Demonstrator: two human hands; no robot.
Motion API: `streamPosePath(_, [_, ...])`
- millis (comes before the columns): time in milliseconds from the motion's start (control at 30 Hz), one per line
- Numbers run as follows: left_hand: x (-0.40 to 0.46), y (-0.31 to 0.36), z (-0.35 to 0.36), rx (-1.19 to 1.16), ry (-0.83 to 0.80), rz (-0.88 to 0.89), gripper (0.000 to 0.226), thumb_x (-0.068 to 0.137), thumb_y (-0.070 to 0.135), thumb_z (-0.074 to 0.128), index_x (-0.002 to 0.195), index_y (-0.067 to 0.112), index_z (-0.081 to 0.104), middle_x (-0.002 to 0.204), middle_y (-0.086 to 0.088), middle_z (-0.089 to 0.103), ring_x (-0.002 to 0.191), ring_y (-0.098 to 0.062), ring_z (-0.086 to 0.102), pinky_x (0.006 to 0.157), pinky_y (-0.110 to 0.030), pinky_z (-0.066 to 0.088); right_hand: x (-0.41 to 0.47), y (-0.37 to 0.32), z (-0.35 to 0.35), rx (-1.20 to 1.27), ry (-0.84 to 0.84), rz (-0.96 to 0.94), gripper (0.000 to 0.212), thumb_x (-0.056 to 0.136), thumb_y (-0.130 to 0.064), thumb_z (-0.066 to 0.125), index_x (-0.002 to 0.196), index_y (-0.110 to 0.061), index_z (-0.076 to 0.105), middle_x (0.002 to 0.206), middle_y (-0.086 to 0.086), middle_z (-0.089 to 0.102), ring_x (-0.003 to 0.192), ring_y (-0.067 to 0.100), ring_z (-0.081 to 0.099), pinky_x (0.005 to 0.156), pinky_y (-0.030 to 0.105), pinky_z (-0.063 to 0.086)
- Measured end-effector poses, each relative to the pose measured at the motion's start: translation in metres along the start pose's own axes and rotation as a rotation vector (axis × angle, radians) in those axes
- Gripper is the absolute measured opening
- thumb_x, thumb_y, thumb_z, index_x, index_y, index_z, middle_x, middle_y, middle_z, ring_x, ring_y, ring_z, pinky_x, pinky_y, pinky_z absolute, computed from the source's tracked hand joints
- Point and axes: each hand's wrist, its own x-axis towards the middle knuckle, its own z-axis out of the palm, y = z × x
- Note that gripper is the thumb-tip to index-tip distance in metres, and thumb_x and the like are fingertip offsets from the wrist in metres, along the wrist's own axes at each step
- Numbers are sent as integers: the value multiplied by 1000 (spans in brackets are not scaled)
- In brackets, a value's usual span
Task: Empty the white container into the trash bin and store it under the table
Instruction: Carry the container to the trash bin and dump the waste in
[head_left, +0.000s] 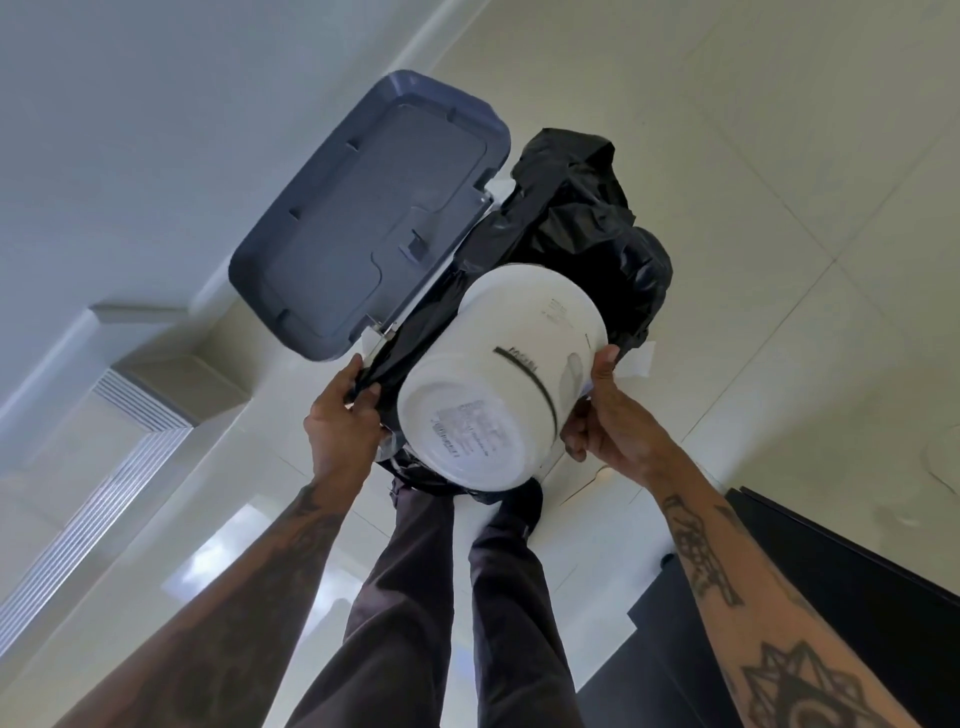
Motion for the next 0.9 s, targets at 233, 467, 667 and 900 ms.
streamPosePath(233, [-1, 4, 4, -216, -42, -111, 46, 96, 9, 64, 141, 17, 57, 123, -4, 62, 67, 6, 60, 43, 1, 42, -6, -1, 4, 63, -30, 20, 83, 70, -86, 28, 82, -9, 56, 48, 2, 48, 39, 15, 44, 41, 26, 40])
streamPosePath(467, [-3, 7, 5, -167, -46, -93, 44, 97, 7, 61, 141, 13, 57, 135, -11, 62, 74, 7, 57, 49, 9, 37, -7, -6, 9, 69, -30, 23, 80, 73, -86, 26, 67, -17, 66, 46, 3, 46, 37, 15, 39, 39, 22, 36])
streamPosePath(667, [-8, 6, -3, 159, -23, 63, 42, 98, 7, 59, 140, 12, 58, 122, -2, 61, 63, 22, 59, 49, 9, 36, -16, -4, 14, 48, -27, 14, 75, 74, -83, 24, 59, -20, 62, 44, -2, 46, 35, 12, 38, 36, 22, 34])
streamPosePath(900, [-13, 58, -30, 595, -148, 88, 44, 94, 34, 64, 137, 23, 61, 134, -8, 63, 81, -11, 56, 73, -17, 42, -57, -20, 14, -351, 56, -260, 92, 68, -90, 44, 98, -4, 57, 67, 11, 58, 56, 17, 55, 59, 27, 49])
